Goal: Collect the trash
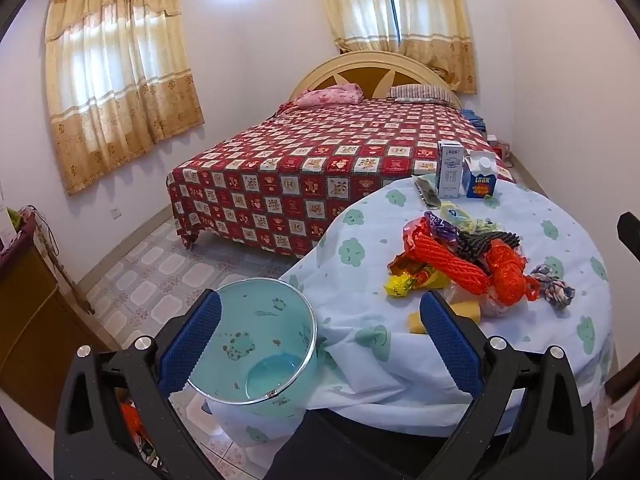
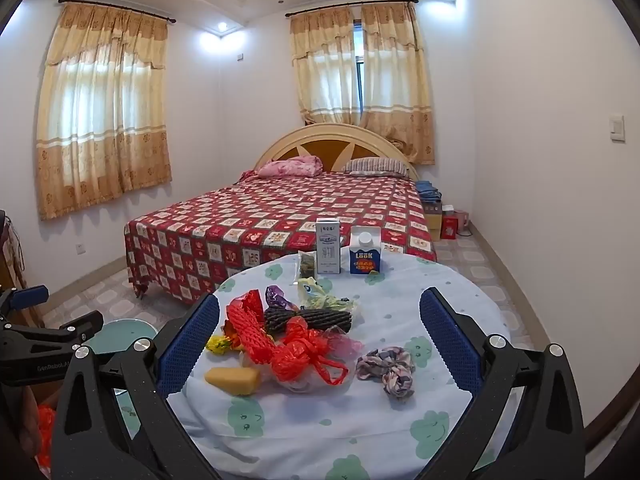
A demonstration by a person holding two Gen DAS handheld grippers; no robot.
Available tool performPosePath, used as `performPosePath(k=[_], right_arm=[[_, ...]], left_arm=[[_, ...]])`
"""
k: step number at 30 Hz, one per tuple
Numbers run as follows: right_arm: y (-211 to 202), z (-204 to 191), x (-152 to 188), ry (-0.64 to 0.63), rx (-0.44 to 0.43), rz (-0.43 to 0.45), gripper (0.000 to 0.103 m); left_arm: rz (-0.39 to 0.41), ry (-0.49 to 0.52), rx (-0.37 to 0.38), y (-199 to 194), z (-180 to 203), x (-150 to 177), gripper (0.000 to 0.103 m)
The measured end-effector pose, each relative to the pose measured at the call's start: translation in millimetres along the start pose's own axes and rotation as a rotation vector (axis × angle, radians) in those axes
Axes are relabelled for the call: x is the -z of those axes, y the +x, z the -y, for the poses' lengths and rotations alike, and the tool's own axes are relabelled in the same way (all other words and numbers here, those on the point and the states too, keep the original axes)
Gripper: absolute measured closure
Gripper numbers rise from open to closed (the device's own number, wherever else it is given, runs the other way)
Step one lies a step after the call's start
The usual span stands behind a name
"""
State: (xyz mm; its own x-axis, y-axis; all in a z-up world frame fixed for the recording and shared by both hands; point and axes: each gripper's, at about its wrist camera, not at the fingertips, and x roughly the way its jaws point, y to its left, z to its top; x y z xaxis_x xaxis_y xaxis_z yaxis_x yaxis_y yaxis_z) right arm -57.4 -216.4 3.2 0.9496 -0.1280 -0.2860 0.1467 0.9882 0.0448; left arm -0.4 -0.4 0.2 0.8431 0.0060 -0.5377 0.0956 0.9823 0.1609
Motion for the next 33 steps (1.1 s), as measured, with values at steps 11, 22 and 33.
performPosePath(k=[11, 22, 33], right_arm=[[0.5, -0.7, 0.9, -0.001, -0.001, 0.007, 0.004], [2.2, -2.3, 2.2, -0.004, -0.002, 0.004, 0.004], [2.1, -4.6, 4.1, -0.004, -0.002, 0.003, 0.005]], left_arm=[[0.014, -0.021, -0.019, 3.9, -5.8, -5.9, 0.006], [0.025, -0.037, -0.021, -2.1, -16.2, -5.8, 0.006], [0.024, -0.040, -0.024, -2.2, -21.1, -6.5, 0.006]])
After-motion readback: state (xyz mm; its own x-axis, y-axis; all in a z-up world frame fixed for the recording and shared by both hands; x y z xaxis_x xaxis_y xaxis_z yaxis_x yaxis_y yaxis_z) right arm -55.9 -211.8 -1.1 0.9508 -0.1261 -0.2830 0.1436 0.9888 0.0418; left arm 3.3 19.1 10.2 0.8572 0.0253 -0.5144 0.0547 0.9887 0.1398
